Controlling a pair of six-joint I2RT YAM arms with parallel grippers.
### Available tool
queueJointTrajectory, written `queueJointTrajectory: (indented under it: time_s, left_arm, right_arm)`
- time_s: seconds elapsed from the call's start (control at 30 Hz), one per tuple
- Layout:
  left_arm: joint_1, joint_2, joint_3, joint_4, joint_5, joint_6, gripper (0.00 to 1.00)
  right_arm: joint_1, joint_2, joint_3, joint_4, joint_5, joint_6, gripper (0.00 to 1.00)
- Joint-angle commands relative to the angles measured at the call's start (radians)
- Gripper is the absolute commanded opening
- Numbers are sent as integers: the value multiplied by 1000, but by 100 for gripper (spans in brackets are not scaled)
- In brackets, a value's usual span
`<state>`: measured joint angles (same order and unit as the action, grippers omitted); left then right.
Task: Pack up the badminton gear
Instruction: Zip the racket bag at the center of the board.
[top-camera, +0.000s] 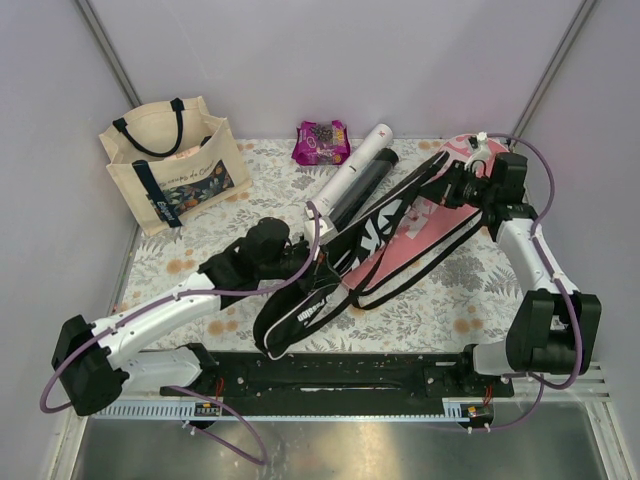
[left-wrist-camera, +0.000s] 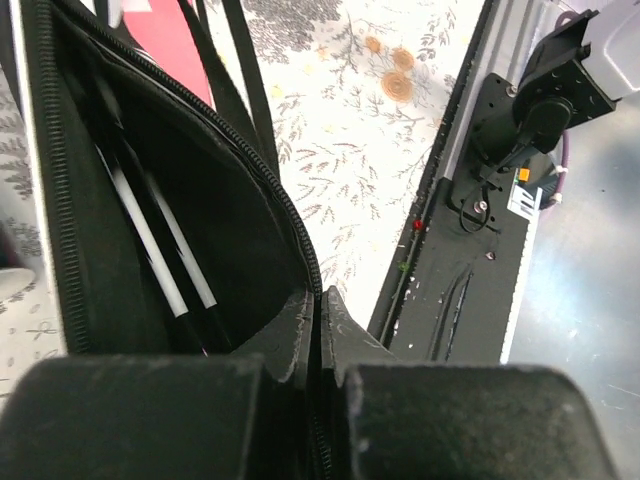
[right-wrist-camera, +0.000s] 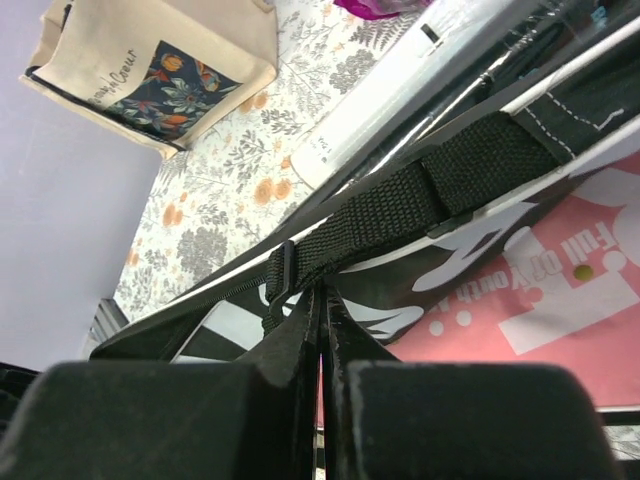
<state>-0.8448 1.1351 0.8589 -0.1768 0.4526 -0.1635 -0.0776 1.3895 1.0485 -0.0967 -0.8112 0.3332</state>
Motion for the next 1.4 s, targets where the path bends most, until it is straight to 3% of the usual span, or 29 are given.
queueJointTrajectory:
  time_s: [0.0,0.2,0.33,0.47,0.93,1.0,1.1,1.23,1.37]
  left_arm:
    - [4,-49,22,131,-80,55,0]
    - [6,-9,57,86,-98,74,0]
    - [4,-49,74,28,-153,93,9]
    - [6,-70,66,16,-186,101,4]
    - [6,-66,49,26,-224,107,0]
    - [4,-64,55,20,-227,99,7]
    - [4,-77,78,-42,-238,105,33]
    - [6,-135,92,-166,-305,120,61]
    - [7,-227,91,-314,-396,136,70]
  right_arm:
    - [62,-33,-30,71,-106,84,0]
    - [128,-107,-134,130,-126,138,0]
    - [125,-136,-127,106,-91,148,0]
    - [154,-147,-125,227,-146,302,0]
    - [338,-238,-245,156,-25,289,0]
    - [354,-233,-249,181,-35,309,0]
    - [354,-254,-236,167,-40,287,0]
    - [343,-283,-190,114,-52,231,0]
    - [311,-308,-177,103,-69,233,0]
